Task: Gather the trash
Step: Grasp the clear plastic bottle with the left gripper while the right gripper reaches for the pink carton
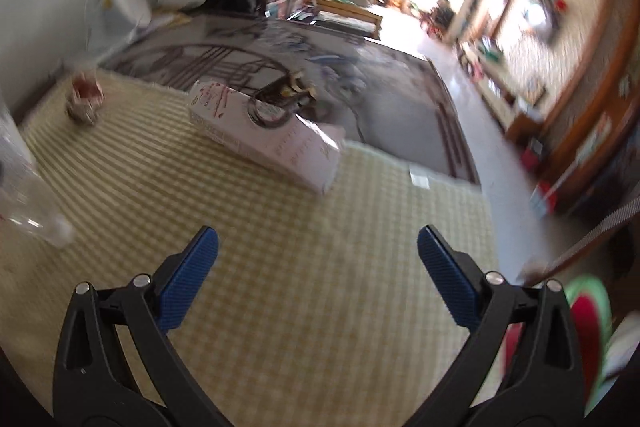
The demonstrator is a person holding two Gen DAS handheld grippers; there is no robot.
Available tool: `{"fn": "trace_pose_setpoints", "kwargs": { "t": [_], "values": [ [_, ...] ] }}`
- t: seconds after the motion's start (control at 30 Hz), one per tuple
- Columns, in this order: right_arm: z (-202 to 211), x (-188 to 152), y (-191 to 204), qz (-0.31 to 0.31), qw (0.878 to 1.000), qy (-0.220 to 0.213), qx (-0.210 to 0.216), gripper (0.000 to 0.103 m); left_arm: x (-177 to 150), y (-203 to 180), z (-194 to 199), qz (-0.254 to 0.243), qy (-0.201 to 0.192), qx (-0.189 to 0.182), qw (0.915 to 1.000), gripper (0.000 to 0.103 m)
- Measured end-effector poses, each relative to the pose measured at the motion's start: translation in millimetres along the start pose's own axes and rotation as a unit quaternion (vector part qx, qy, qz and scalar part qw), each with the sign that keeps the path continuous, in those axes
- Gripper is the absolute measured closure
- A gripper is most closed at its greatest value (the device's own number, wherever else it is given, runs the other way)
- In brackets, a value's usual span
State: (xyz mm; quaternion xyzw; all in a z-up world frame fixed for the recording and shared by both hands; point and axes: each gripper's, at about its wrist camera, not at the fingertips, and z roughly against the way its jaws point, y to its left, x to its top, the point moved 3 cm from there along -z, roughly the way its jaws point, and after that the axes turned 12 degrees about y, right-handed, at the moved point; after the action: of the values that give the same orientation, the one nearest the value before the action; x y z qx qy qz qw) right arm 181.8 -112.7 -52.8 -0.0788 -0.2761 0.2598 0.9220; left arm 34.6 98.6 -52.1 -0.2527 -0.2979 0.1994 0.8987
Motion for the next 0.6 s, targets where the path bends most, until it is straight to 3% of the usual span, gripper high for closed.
{"fn": "trace_pose_setpoints", "kwargs": {
  "t": [0.13,0.23,0.33,0.43,0.53,0.6],
  "values": [
    [-34.0,42.1,17.9,0.079,0.995,0.058,-0.002,0.005,9.5,14.5,0.4,0.023,-0.004,-0.003,0.9997,0.042],
    [-55.2,68.2,38.5,0.156,0.984,0.09,-0.018,0.005,11.0,14.9,-2.4,0.025,-0.003,-0.002,0.9997,0.042],
    [-65.7,85.0,49.4,0.184,0.977,0.105,-0.015,0.005,14.2,16.6,-2.8,0.023,0.001,-0.001,0.9997,0.042],
    [-86.2,94.2,58.4,0.205,0.967,0.153,-0.006,0.005,14.3,17.5,-0.7,0.029,-0.001,-0.005,0.9996,0.042],
    [-95.3,95.3,72.9,0.239,0.958,0.157,-0.022,0.005,12.9,18.3,1.4,0.037,-0.004,-0.011,0.9993,0.041],
    [-91.8,94.1,73.8,0.239,0.959,0.151,-0.011,0.014,13.5,20.1,-0.2,0.042,-0.006,-0.013,0.999,0.038]
  ]
}}
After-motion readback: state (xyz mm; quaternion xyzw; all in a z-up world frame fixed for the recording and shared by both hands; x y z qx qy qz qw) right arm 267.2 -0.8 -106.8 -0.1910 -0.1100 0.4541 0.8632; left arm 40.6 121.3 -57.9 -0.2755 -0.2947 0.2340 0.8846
